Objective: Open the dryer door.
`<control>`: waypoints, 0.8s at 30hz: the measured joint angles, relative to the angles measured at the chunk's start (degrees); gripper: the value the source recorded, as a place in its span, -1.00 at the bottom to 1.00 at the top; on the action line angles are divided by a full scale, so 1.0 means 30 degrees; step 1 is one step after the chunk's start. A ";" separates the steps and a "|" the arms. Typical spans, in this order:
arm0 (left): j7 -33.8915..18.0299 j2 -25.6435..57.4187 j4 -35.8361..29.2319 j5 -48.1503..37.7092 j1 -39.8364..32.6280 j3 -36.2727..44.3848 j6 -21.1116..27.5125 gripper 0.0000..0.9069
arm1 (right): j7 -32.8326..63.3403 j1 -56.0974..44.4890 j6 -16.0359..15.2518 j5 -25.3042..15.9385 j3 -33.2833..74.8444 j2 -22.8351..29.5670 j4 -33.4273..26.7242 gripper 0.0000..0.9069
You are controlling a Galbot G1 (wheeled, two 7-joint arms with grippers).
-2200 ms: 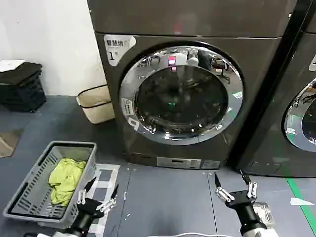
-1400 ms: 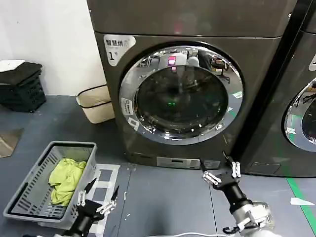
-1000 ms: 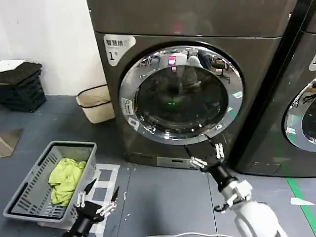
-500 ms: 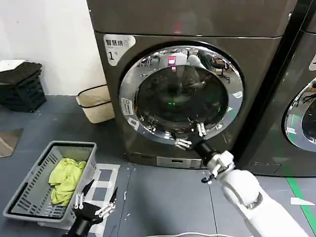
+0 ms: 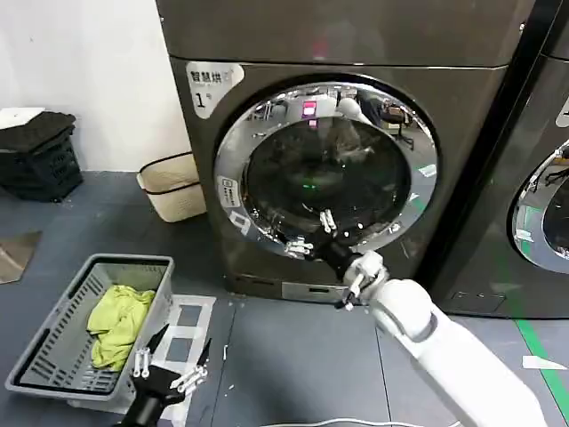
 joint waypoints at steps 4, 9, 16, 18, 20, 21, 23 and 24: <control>0.0017 -0.0015 0.0024 0.0000 -0.0031 -0.0007 0.0004 1.00 | -0.0049 0.0795 0.0001 0.0001 -0.0609 0.0387 -0.0669 1.00; 0.0032 -0.0063 0.0025 0.0002 -0.0044 -0.0013 0.0009 1.00 | -0.0160 0.1751 0.0000 -0.0005 -0.1348 0.0984 -0.1616 1.00; 0.0038 -0.0092 0.0020 0.0010 -0.0022 -0.0028 0.0008 1.00 | -0.0336 0.2839 0.0026 -0.0076 -0.2188 0.1815 -0.2765 1.00; 0.0048 -0.0094 -0.0008 0.0009 -0.0015 -0.0033 0.0009 1.00 | -0.0408 0.3070 0.0058 -0.0122 -0.2377 0.2011 -0.3079 1.00; 0.0059 -0.0101 -0.0028 0.0009 -0.0011 -0.0036 0.0014 1.00 | -0.0482 0.3286 0.0083 -0.0148 -0.2535 0.2191 -0.3344 1.00; 0.0062 -0.0101 -0.0033 0.0009 -0.0013 -0.0037 0.0016 1.00 | -0.0526 0.3385 0.0098 -0.0160 -0.2602 0.2254 -0.3478 1.00; 0.0068 -0.0103 -0.0034 0.0010 -0.0014 -0.0036 0.0023 1.00 | -0.0607 0.3627 0.0130 -0.0166 -0.2803 0.2466 -0.3814 1.00; 0.0068 -0.0109 -0.0035 0.0009 -0.0016 -0.0038 0.0021 1.00 | -0.0637 0.3742 0.0147 -0.0167 -0.2896 0.2581 -0.3972 1.00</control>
